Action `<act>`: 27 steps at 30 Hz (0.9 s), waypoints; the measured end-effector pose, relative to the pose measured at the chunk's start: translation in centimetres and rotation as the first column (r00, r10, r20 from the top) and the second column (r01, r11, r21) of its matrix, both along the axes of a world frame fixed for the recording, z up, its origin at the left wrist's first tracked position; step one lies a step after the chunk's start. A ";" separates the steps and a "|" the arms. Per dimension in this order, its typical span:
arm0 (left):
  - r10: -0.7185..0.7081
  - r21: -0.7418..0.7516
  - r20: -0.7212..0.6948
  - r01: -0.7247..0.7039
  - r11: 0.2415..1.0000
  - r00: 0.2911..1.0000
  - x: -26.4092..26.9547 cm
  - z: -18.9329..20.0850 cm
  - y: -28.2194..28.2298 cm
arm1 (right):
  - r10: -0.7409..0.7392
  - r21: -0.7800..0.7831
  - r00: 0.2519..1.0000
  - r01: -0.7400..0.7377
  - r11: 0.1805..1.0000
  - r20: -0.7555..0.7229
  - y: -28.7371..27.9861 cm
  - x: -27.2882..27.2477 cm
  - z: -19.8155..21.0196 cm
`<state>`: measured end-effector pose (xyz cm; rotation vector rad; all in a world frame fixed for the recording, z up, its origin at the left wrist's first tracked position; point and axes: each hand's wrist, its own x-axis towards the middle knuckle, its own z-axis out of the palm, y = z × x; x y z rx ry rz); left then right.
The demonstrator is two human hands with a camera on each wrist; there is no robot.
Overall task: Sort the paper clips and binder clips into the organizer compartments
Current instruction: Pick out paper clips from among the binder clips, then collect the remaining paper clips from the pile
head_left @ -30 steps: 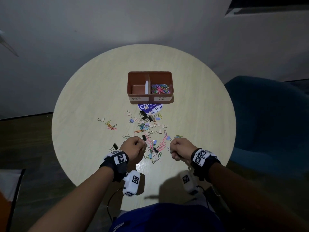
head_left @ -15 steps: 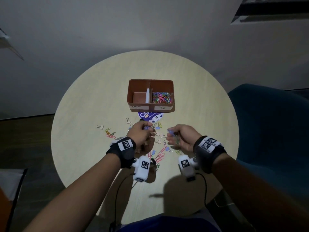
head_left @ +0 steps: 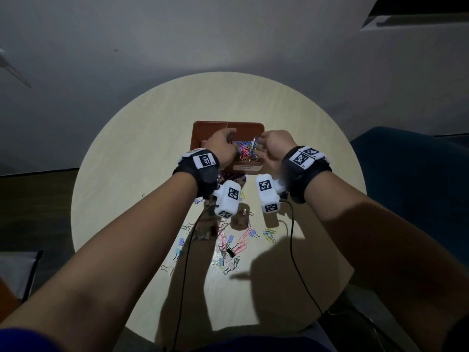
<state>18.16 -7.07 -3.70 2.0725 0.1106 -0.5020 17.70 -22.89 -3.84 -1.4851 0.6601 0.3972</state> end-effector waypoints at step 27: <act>0.064 0.406 -0.049 -0.039 0.913 0.997 -17.4 -8.8 18.1 | 0.502 -0.757 0.856 -0.409 0.510 -0.124 -2.1 -21.1 -11.2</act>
